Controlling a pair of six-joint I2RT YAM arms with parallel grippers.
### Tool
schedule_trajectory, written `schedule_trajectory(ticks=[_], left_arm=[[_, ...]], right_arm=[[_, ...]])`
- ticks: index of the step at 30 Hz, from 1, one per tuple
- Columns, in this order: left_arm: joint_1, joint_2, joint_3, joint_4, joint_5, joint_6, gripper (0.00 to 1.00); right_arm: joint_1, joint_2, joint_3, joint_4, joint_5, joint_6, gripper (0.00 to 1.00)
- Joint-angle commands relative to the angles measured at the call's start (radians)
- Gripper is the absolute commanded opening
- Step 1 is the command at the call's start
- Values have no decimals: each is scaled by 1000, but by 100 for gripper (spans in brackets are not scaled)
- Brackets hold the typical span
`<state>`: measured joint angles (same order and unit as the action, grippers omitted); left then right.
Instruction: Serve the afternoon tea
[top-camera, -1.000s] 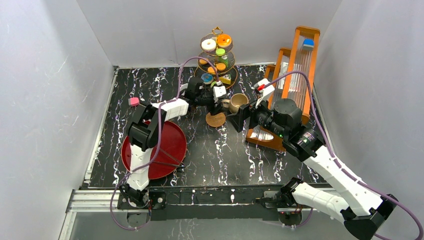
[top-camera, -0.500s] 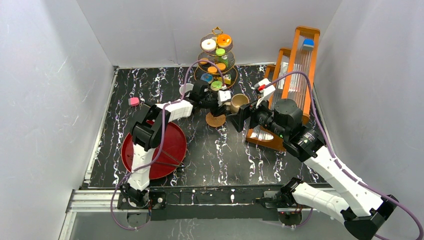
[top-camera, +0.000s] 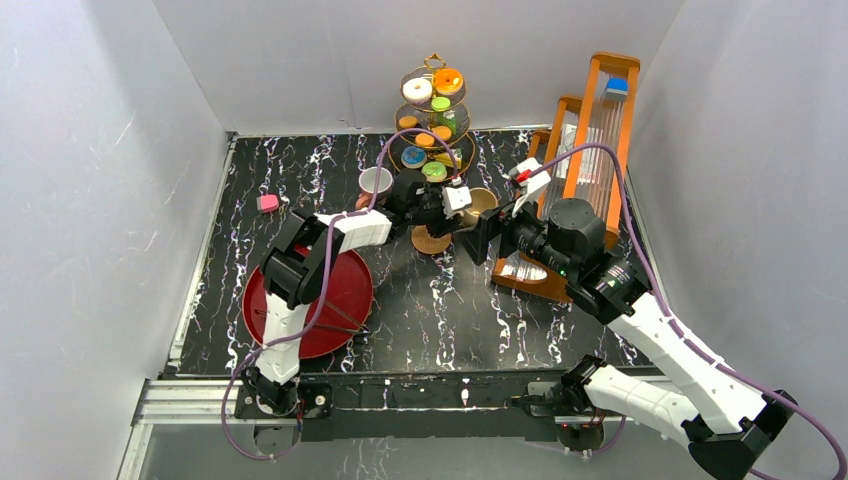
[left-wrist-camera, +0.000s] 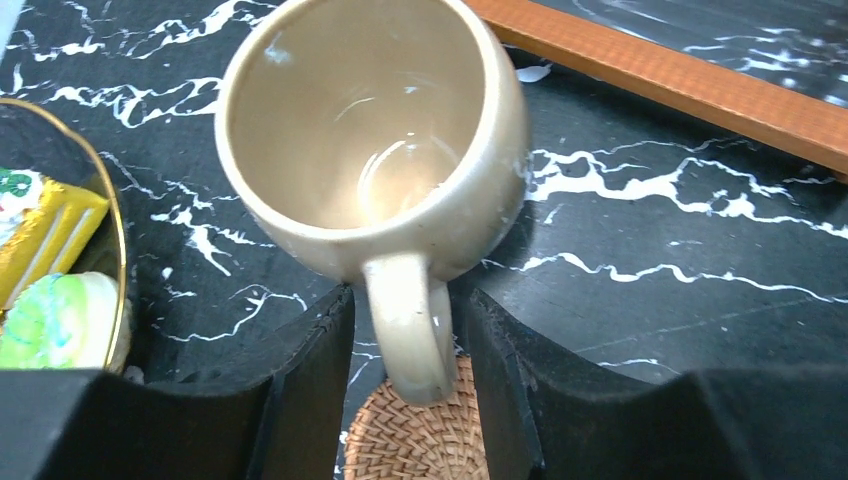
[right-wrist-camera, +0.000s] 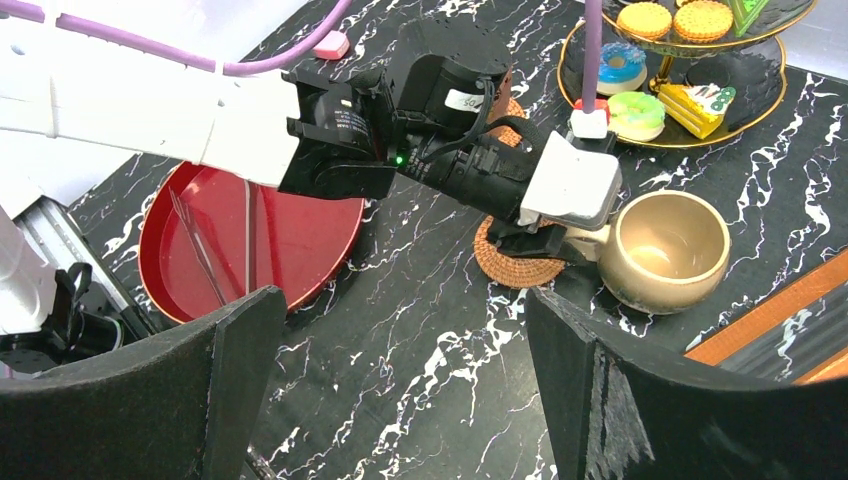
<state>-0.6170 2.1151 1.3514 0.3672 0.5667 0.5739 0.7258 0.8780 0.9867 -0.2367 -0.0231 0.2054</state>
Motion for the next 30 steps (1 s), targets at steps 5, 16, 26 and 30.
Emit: schedule_trajectory(ticks=[5, 16, 26, 30], left_arm=[[-29, 8, 39, 56, -128, -66, 25], [-33, -106, -43, 117, -205, -158, 0], [-26, -307, -270, 314, -339, -302, 0], [-22, -385, -344, 340, -379, -315, 0]], right_arm=[[-6, 4, 45, 54, -9, -9, 99], [-5, 1, 33, 64, -22, 7, 99], [-5, -8, 23, 70, -38, 23, 99], [-6, -13, 21, 59, -31, 21, 99]])
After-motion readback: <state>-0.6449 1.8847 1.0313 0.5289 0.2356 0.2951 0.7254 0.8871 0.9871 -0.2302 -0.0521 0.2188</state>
